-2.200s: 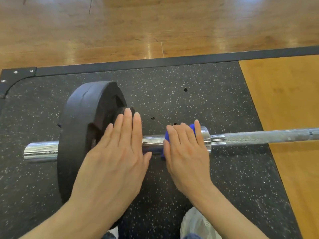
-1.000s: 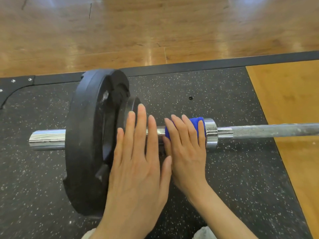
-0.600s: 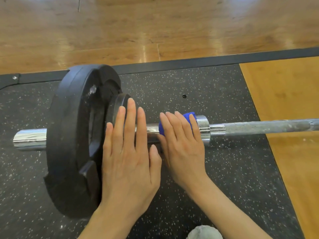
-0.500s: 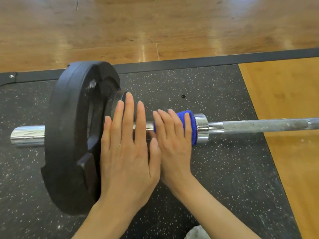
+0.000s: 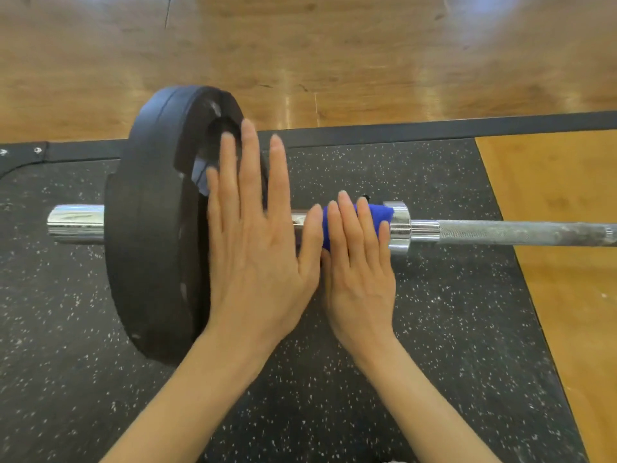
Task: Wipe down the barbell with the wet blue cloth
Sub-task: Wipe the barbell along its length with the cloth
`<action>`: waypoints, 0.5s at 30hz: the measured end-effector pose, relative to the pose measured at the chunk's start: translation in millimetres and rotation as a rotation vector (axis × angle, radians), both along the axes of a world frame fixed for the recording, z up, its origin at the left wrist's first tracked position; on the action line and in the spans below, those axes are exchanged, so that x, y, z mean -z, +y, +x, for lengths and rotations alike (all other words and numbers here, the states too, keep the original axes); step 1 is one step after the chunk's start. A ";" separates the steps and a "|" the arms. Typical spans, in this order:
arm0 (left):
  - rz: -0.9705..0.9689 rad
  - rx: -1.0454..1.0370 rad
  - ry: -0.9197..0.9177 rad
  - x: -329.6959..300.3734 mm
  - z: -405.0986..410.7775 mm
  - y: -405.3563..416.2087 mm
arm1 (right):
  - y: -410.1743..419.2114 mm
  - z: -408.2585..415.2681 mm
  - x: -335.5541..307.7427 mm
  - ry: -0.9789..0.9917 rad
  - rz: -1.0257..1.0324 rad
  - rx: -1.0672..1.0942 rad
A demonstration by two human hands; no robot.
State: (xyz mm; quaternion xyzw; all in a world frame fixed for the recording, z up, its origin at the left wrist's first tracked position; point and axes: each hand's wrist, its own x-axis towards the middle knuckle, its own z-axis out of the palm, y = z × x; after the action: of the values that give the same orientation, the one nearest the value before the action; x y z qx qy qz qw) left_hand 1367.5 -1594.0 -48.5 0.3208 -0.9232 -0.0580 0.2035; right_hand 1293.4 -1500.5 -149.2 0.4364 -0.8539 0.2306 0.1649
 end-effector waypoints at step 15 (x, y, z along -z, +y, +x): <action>-0.169 0.025 0.021 17.0 -30.3 -27.3 | -39.2 -18.3 7.8 0.001 -0.019 -0.077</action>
State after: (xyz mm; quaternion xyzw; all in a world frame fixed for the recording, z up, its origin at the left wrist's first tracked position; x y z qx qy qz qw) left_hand 1337.2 -1621.3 -65.4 0.2904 -0.9265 0.0140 0.2388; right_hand 1275.1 -1539.7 -157.0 0.4673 -0.8342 0.2448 0.1604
